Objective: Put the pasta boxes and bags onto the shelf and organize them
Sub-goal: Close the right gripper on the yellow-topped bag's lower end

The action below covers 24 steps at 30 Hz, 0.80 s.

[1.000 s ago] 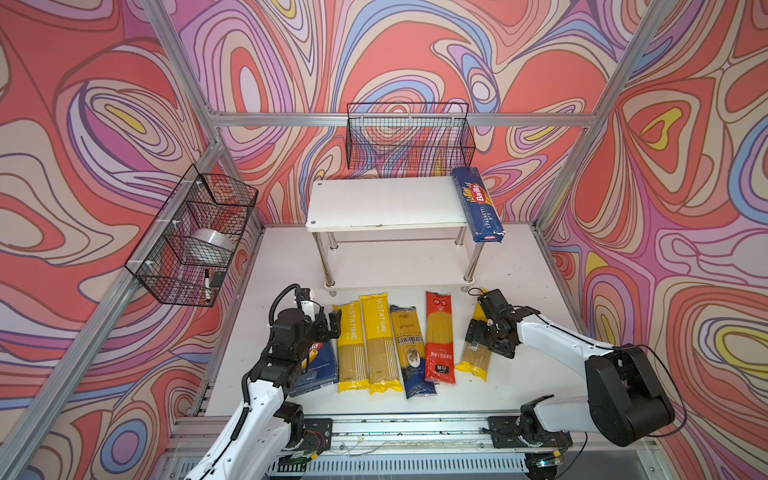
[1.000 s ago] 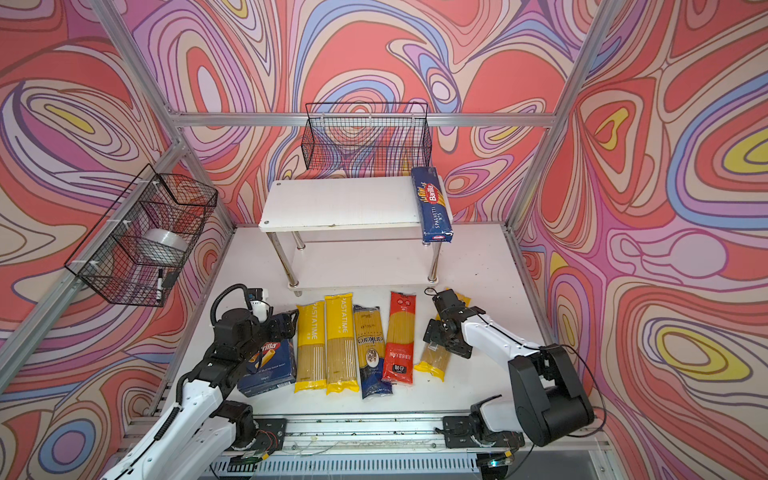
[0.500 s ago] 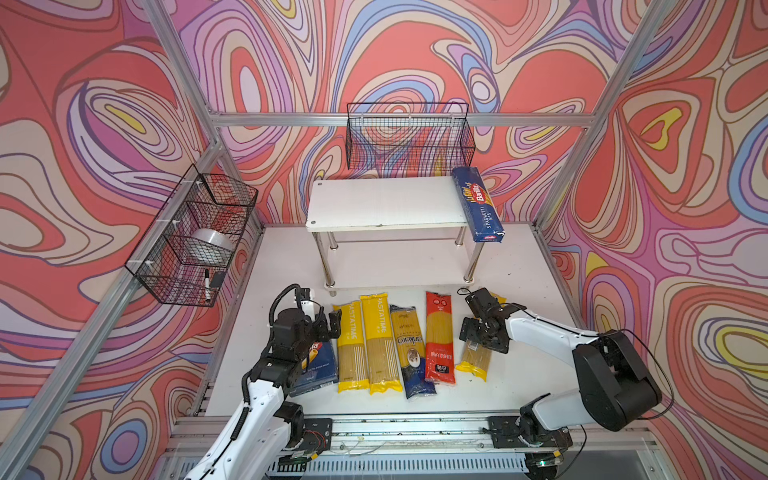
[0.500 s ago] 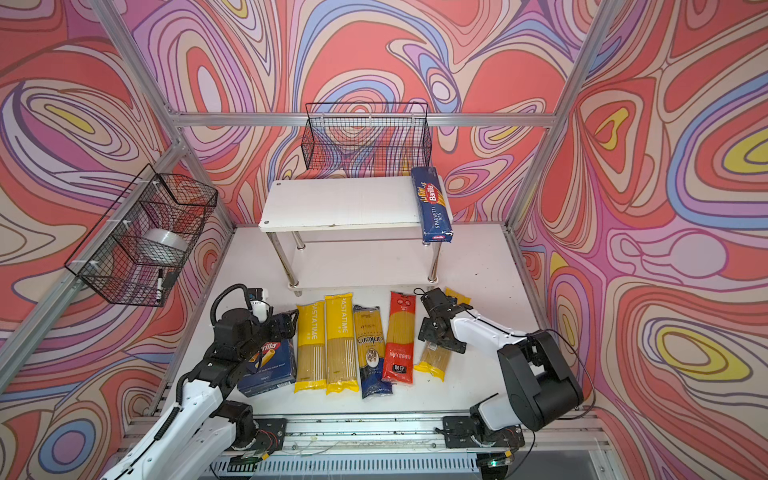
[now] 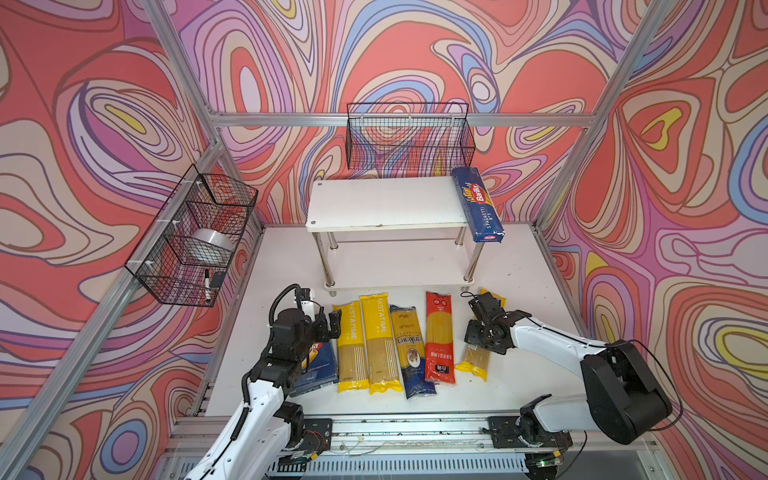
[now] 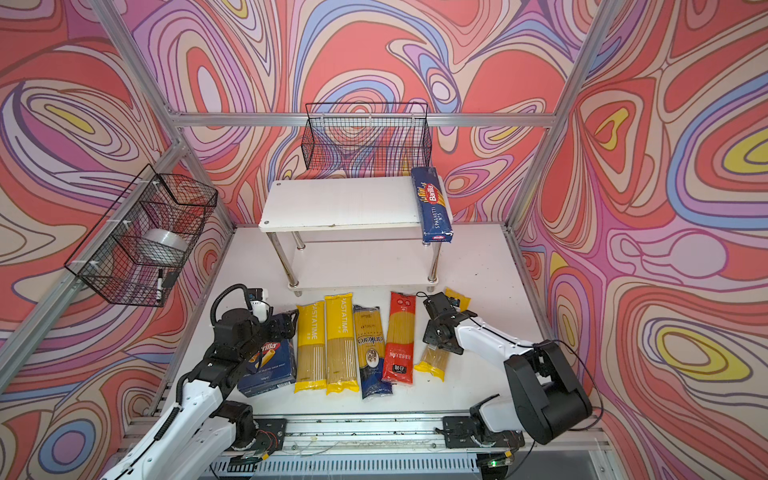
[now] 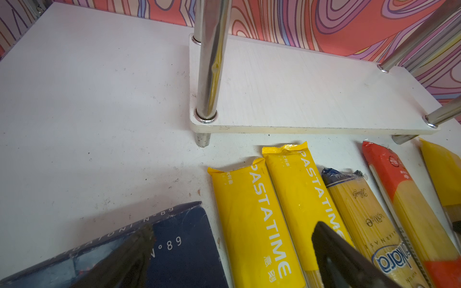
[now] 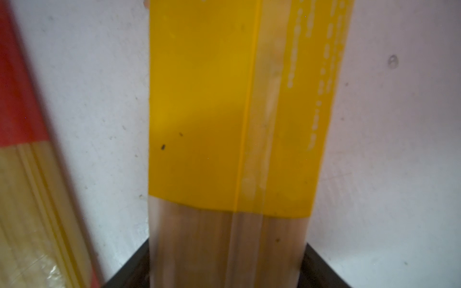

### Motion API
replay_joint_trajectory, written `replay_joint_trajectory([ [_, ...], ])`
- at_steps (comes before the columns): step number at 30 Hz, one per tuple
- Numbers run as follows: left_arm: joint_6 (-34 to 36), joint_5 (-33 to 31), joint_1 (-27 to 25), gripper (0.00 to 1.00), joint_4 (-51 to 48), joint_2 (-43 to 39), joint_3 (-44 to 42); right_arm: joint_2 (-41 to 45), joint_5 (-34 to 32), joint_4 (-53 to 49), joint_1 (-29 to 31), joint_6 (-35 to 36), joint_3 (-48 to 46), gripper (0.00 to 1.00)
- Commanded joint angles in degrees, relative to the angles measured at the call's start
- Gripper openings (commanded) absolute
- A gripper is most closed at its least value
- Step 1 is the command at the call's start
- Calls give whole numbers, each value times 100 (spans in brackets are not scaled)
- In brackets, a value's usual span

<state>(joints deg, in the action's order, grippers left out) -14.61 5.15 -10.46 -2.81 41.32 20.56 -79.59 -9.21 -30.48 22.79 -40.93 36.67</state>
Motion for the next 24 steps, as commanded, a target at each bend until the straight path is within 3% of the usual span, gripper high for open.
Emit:
replay_joint_trajectory([
  [1, 64, 56, -8, 100, 2, -45, -25, -203, 764, -15, 22, -75, -313, 66],
  [15, 72, 95, -8, 100, 8, -54, -32, 36, 790, -27, 23, 19, -317, 46],
  [24, 81, 102, -4, 100, 1, -63, -28, 632, 777, 46, 24, -14, -502, 24],
])
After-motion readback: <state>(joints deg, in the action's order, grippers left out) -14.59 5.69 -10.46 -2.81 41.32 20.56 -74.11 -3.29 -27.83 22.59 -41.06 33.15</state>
